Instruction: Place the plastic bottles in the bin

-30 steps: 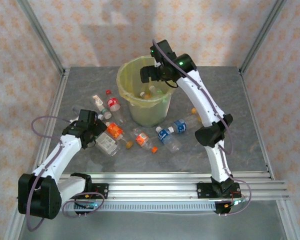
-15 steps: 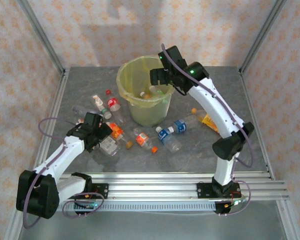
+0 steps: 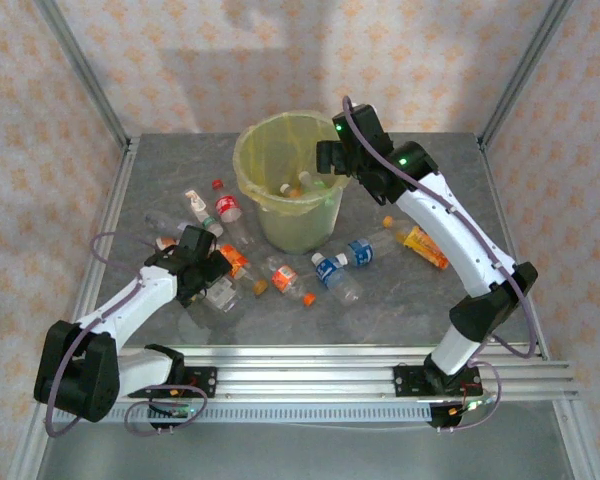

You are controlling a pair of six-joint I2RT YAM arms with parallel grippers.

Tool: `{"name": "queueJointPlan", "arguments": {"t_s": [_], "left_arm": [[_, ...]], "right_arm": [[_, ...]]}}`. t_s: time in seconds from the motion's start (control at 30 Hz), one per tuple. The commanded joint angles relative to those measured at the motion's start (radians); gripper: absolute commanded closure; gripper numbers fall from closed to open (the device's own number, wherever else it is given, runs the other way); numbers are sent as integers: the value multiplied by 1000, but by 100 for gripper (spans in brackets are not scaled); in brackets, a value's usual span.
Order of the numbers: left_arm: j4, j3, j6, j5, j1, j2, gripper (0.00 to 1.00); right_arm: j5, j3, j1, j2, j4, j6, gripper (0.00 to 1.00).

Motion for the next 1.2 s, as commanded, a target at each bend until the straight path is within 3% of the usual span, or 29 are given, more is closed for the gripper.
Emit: {"name": "queueJointPlan", "arguments": {"t_s": [0.0, 1.07, 1.17], "left_arm": [[-33, 13, -13, -26, -10, 3, 0], [-30, -46, -32, -52, -12, 135, 0], [-33, -43, -32, -55, -11, 120, 5]], "right_arm": [[30, -17, 2, -26, 26, 21, 1], [14, -38, 2, -25, 51, 42, 1], [12, -43, 2, -28, 51, 43, 1]]}}
